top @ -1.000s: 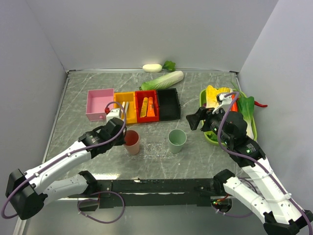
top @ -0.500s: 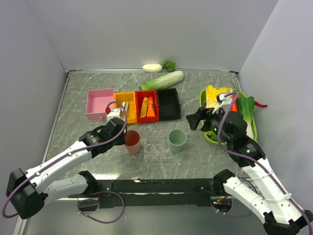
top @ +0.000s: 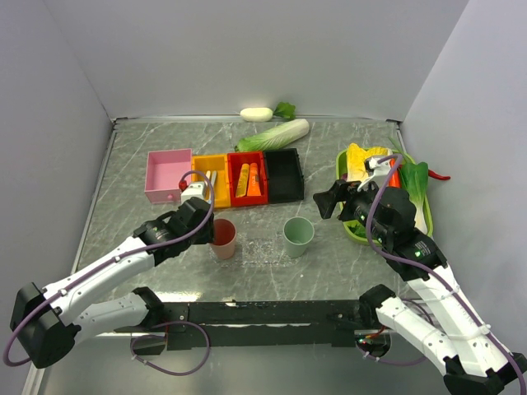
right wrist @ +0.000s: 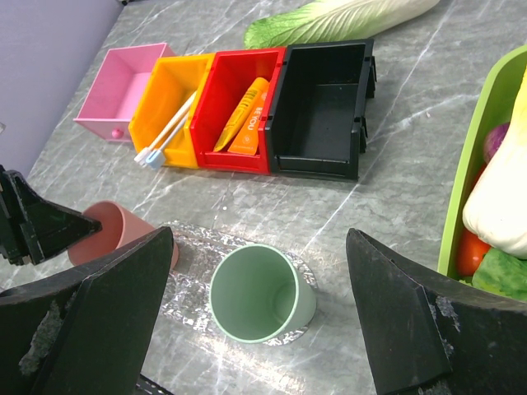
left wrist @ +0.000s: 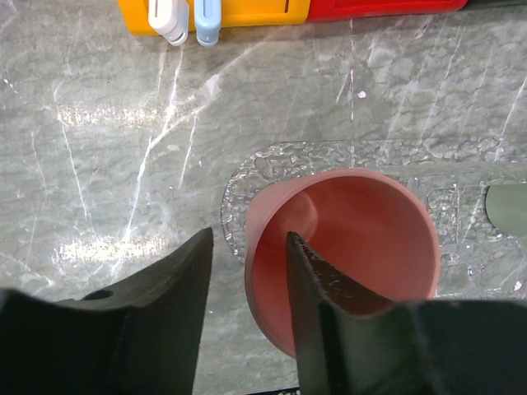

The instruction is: Prepare toiletry sets of a toothbrush and toothpaste on the tray

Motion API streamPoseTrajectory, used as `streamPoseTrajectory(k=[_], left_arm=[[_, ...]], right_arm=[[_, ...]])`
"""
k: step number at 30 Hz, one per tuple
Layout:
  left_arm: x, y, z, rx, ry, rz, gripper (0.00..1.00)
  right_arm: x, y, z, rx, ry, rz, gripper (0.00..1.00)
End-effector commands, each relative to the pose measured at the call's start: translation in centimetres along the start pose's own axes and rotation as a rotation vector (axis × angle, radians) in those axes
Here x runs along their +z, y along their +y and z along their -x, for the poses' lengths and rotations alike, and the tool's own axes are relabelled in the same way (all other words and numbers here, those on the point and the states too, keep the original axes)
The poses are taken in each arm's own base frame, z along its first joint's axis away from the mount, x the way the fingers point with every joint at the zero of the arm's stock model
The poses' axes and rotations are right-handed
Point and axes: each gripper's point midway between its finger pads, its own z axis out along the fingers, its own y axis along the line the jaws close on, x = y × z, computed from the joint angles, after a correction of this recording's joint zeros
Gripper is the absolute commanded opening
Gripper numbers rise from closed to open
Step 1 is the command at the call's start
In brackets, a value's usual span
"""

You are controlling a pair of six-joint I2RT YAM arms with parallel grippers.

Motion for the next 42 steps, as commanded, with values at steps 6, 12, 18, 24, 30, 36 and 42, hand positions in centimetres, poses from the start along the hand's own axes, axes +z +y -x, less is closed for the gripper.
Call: streamPoseTrajectory(k=[6, 12, 18, 24, 30, 36, 42], left_arm=[[-1.4, -1.5, 2.2, 0.001, -0.062, -0.08, 0.52], [-2.5, -2.1, 3.1, -0.005, -0.091, -0.128, 0.56], [-4.2, -2.2, 4.6, -0.011, -0.151, -0.164, 0.64], [-5.6, -1.8, 6.2, -0.017, -0.225, -0.174, 0.9], [-7.3, -3.4, 9.0, 0.028, -0.324, -0.249, 0.97], [-6.9, -6.3, 13.6, 0.083, -0.385, -0.319, 0.97], [-5.3, -9.0, 20.6, 0.1, -0.435, -0.39, 0.97]], right_arm=[[0.1, 0.0, 0.7, 0.008, -0.025, 0.0, 0.93], [0.1, 0.0, 0.7, 0.009, -0.023, 0.001, 0.93], [0.1, 0.1, 0.7, 0.011, -0.025, 0.005, 0.93], [0.0, 0.0, 0.9, 0.013, -0.025, -0.007, 0.93], [-0.4, -0.4, 1.1, 0.016, -0.032, -0.032, 0.93], [-0.8, -0.6, 1.4, 0.031, -0.042, -0.048, 0.92], [-0.7, -0.1, 1.8, 0.042, -0.005, -0.05, 0.84]])
